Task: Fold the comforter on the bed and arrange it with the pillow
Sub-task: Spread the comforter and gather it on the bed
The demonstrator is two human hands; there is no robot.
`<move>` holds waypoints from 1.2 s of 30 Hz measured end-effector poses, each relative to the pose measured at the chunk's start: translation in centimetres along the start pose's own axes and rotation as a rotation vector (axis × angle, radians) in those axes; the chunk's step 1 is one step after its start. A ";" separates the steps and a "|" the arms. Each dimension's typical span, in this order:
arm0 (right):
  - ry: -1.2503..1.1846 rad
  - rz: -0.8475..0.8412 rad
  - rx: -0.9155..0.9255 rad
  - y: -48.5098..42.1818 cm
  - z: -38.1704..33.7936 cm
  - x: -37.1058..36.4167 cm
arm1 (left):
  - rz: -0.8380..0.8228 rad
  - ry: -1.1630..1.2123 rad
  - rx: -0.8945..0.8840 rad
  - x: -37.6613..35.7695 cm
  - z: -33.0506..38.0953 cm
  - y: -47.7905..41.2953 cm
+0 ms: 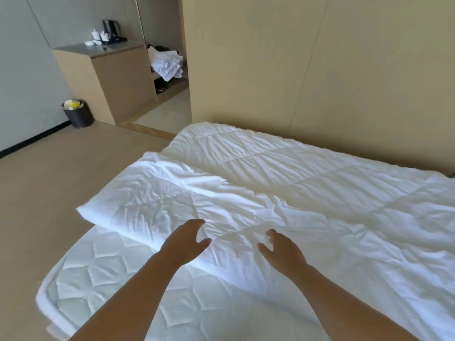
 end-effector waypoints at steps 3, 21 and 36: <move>0.063 -0.094 0.089 1.6 -10.6 -3.5 | 0.028 -0.048 0.091 4.4 -8.2 7.3; 0.098 -0.437 0.597 4.3 -55.3 -24.3 | 0.069 -0.020 0.679 18.5 -43.8 28.3; 0.066 -0.458 0.478 -23.5 -78.7 -43.4 | -0.077 -0.152 0.629 25.6 -76.2 9.9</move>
Point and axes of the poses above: each hand's wrist, its own y-axis away from the middle knuckle, its own x-axis out of the back of the hand, z = x × y, the point moved 7 cm from there along -y, towards the middle knuckle, and after that the axes turned 15 degrees about -y, right-handed, at the moved point
